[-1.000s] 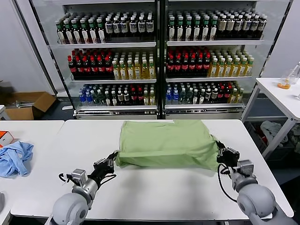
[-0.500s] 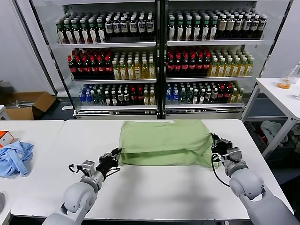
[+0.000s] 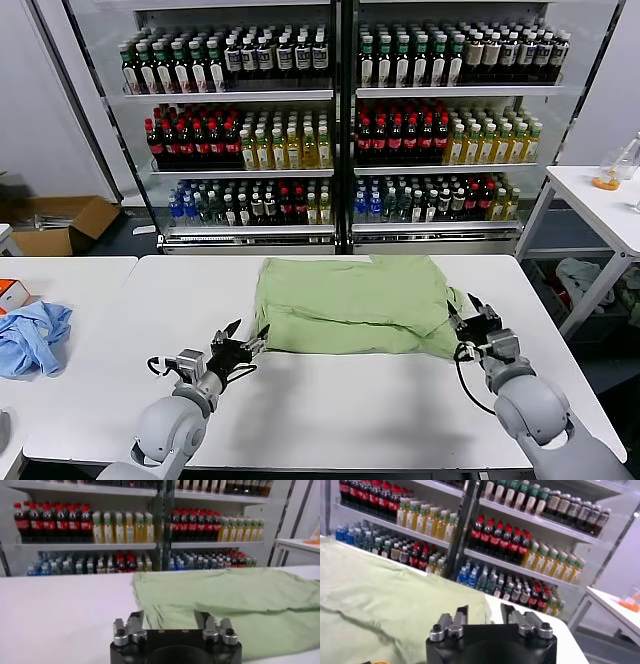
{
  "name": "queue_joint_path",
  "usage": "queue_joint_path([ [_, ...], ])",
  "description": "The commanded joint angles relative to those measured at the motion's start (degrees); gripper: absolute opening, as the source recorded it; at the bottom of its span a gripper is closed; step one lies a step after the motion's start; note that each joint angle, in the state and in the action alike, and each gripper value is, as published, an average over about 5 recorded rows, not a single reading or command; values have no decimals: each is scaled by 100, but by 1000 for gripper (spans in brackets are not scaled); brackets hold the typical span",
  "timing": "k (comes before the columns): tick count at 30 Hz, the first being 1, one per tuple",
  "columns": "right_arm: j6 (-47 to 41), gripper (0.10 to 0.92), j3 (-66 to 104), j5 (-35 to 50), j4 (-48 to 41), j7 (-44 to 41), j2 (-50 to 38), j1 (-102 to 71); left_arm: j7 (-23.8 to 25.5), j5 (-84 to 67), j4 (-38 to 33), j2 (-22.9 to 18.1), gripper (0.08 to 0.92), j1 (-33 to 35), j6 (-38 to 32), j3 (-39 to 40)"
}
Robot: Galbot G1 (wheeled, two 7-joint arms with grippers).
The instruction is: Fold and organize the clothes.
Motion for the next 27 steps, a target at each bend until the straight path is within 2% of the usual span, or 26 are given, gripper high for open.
queue_joint_path([
  [1, -399, 641, 592, 234, 442, 91, 158, -1050, -16, 92, 57, -115, 745, 173, 7, 13],
  [6, -608, 779, 365, 563, 201, 115, 309, -903, -95, 103, 315, -235, 818, 13, 29, 81],
  [10, -707, 810, 107, 799, 32, 129, 376, -648, -149, 97, 449, -263, 821, -86, 38, 110],
  [14, -765, 722, -59, 998, -100, 151, 378, -456, -139, 77, 503, -261, 750, -105, 58, 131],
  [27, -782, 350, -152, 1260, -209, 106, 265, -341, 62, -65, 520, -217, 369, -79, 225, 148],
])
